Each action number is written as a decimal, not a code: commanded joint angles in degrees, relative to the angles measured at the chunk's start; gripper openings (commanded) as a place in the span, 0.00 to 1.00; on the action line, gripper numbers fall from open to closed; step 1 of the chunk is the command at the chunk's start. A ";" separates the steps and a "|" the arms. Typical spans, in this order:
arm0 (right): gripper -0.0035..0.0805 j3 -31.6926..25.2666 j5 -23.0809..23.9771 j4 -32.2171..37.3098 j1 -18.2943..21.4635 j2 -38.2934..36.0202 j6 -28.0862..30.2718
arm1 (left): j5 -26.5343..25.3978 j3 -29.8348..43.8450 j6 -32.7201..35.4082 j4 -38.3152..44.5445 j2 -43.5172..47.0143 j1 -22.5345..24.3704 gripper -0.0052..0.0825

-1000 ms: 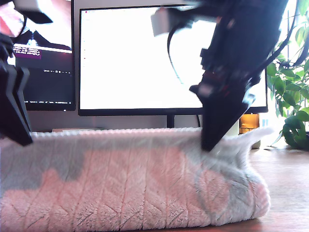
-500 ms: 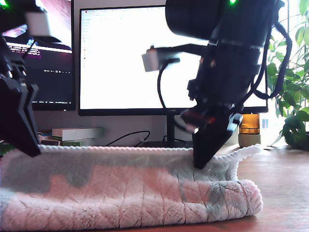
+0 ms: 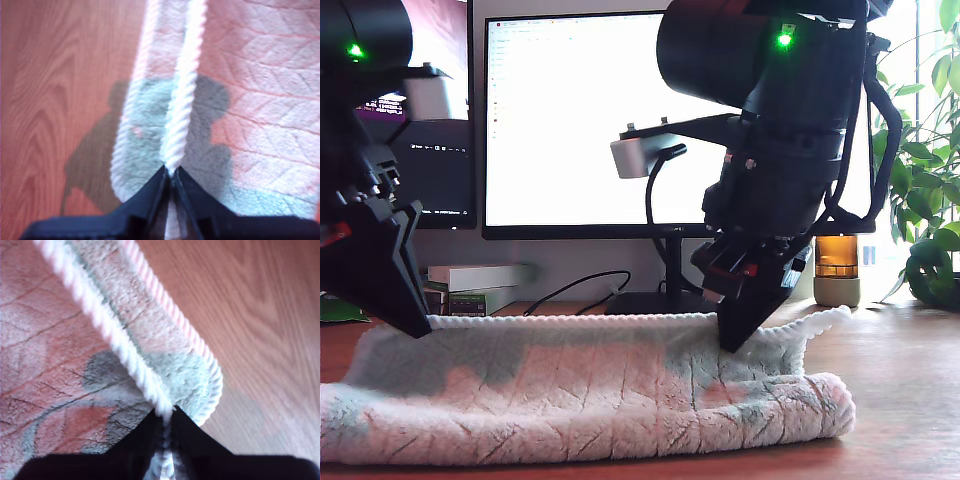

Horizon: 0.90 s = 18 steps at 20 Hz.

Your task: Fold the tea towel to a neat square and place it to the right

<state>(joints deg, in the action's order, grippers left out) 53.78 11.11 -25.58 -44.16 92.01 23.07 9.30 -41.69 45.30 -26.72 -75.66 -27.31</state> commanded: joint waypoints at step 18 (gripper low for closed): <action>0.26 0.46 -1.64 3.52 1.05 4.11 -0.79 | -0.83 0.11 0.24 3.41 -3.17 2.19 0.17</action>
<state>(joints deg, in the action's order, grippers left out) 53.80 9.43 -22.46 -43.18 96.01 22.52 8.45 -41.69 45.39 -23.70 -78.24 -25.39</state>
